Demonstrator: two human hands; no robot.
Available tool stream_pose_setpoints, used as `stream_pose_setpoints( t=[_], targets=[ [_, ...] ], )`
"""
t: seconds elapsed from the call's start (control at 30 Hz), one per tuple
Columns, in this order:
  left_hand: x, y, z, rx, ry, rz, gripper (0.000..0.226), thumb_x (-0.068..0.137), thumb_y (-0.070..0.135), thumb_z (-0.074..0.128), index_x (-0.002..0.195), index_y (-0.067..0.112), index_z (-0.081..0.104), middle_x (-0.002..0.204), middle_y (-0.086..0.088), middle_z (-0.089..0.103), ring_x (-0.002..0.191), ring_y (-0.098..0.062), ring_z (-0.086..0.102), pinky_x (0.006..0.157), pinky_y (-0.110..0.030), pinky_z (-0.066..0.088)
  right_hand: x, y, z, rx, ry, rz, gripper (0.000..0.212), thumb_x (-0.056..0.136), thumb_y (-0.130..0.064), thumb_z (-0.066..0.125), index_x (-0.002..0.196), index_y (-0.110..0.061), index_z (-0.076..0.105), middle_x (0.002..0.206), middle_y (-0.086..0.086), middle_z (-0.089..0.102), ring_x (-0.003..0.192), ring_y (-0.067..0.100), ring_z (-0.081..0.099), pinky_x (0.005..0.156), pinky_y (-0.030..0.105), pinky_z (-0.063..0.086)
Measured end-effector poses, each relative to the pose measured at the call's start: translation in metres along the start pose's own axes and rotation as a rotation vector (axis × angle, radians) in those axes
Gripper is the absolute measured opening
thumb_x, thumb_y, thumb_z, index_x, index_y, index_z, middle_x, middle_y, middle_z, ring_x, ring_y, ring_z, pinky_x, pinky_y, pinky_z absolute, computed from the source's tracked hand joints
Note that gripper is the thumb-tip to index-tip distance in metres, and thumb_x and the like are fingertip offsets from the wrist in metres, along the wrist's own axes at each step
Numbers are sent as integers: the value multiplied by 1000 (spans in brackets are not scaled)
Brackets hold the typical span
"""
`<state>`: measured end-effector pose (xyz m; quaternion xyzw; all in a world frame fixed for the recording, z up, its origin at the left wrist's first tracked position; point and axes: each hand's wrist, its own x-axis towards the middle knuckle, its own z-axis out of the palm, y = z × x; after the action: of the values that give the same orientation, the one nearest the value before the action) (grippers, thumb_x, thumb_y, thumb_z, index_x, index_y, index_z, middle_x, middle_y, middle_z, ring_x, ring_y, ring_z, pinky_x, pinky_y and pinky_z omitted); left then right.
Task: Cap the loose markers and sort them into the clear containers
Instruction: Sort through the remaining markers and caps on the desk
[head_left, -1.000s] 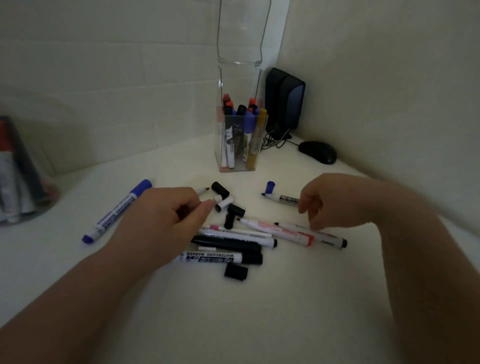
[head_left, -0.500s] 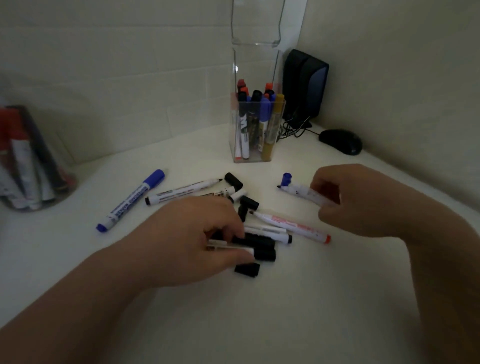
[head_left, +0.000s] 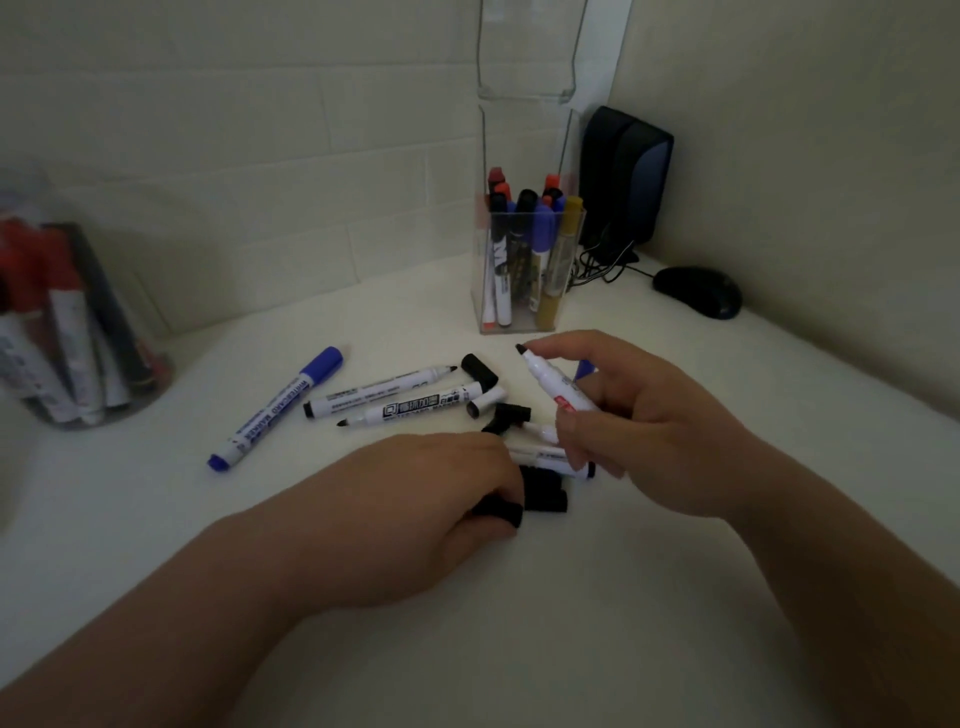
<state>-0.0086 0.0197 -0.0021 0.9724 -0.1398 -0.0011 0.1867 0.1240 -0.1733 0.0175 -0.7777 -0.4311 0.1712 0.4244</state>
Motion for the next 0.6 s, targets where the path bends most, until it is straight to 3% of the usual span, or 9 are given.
stream_pose_setpoints(
  t=[0.13,0.23,0.3,0.43,0.6],
  targets=[
    [-1,-5,-6,-266,224,-118,10,94,42,54,102,45,60,94,27,61,88,7,58,77,-7,43,2,-1,4,102,12,-26,36,101,-12,54,127,-36,55,69,8,67,51,19,47,52,35,43],
    [0,-9,-9,-643,504,-242,18,84,30,71,99,40,67,85,17,70,78,-7,69,76,-18,53,3,-1,3,148,-9,-3,25,100,-12,53,118,-30,55,70,9,68,52,18,49,53,32,44],
    [0,-11,-11,-800,612,-266,22,76,32,71,98,32,72,74,9,72,71,-8,69,75,-17,52,2,-1,3,139,-19,-17,22,97,-12,59,110,-29,58,72,9,69,53,27,51,53,38,45],
    [1,-9,-13,-864,613,-261,25,73,32,68,96,25,74,68,10,71,64,-4,64,67,-9,47,-2,-2,6,40,21,-130,25,88,-29,71,110,-39,67,82,5,73,69,39,64,61,57,56],
    [-1,-14,-9,-892,545,-200,21,76,29,72,96,27,77,77,5,72,70,-15,66,74,-25,55,-3,-7,7,-56,64,-221,34,86,-40,66,120,-42,66,101,-11,73,85,21,71,65,43,61]
  ],
)
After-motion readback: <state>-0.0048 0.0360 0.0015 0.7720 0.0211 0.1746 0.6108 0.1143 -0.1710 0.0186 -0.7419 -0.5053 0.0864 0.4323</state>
